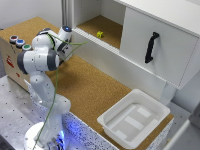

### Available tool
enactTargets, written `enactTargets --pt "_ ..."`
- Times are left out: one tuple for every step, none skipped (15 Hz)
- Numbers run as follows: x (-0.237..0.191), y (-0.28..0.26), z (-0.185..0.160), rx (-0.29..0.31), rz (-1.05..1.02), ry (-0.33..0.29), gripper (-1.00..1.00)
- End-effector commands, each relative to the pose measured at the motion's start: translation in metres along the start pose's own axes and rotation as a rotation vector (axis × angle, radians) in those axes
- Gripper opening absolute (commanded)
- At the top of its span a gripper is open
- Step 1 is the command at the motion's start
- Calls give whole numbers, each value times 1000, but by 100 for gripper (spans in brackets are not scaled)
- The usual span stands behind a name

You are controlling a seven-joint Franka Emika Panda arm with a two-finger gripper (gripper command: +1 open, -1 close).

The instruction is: Open the drawer

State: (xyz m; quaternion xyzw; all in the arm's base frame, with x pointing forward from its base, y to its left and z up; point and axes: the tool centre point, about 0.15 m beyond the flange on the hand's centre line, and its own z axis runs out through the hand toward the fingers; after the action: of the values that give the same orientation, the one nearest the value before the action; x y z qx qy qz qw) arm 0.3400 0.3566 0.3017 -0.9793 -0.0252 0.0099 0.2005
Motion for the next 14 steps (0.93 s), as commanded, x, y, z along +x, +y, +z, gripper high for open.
enactTargets --pt "6 0 18 40 -23 -42 -100" --pt "6 2 17 38 -18 -41 -100" --pt "5 6 16 34 -14 -34 -100" --pt "5 10 14 34 -7 -30 -100" --pt "6 17 13 34 8 -24 -100" --pt "6 23 12 27 17 -15 -100" --pt "7 29 11 25 23 -12 -100" --pt "8 35 10 24 32 -9 -100" --pt "9 43 8 21 46 -3 -100" --pt "11 50 7 22 55 3 -100" --pt "13 58 5 20 68 8 -100" --pt "17 67 4 15 83 17 -100" --pt "20 76 3 17 100 20 -100" --pt "23 84 1 16 118 24 -100"
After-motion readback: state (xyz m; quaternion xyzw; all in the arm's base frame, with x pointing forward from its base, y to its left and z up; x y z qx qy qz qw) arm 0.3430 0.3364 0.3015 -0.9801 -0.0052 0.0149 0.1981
